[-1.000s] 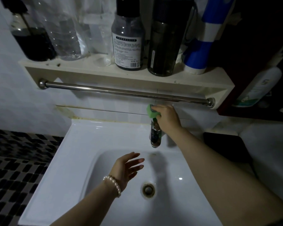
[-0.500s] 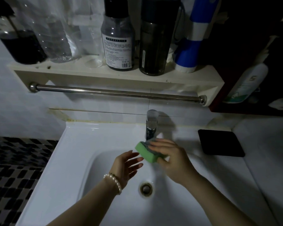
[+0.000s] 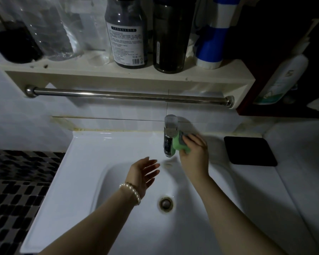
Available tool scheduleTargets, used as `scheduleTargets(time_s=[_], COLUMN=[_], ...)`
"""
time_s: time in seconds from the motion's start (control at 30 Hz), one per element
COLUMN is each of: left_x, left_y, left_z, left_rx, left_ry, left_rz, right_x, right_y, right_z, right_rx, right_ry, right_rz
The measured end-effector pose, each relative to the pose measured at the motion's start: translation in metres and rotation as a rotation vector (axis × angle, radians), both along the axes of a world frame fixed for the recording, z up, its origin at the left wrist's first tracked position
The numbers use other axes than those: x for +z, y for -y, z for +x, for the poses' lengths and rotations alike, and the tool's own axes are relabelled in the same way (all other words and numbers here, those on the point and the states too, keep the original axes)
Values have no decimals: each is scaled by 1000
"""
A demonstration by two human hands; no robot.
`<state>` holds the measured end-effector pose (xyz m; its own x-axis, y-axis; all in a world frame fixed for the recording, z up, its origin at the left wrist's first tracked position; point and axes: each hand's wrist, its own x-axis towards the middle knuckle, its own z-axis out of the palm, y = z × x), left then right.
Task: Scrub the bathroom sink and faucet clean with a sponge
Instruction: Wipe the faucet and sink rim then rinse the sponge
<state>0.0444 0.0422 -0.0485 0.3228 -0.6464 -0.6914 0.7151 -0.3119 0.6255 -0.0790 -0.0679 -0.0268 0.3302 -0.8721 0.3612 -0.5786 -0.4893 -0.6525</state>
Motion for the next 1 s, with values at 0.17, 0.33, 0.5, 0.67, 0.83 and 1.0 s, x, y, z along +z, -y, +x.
scheduleTargets(time_s=[0.17,0.33,0.5,0.67,0.83,1.0], left_x=[-3,-4,9,29,25,16], left_y=[-4,-3,19,58,82,69], left_z=[5,11,12,17,21,21], left_rx=[31,47,56,75,4,19], left_ry=[-10,3,191,385,626,518], left_rz=[4,-9,-61,-119,-47,-34], right_x=[6,-1,-4,-7,-18,-14], right_y=[3,-4,6,22,23,12], right_z=[23,27,25,26,22,9], right_rx=[4,142,-45,-16,-33,83], right_ry=[-3,15,366,405,267,147], right_rz=[63,127,361,348,311,195])
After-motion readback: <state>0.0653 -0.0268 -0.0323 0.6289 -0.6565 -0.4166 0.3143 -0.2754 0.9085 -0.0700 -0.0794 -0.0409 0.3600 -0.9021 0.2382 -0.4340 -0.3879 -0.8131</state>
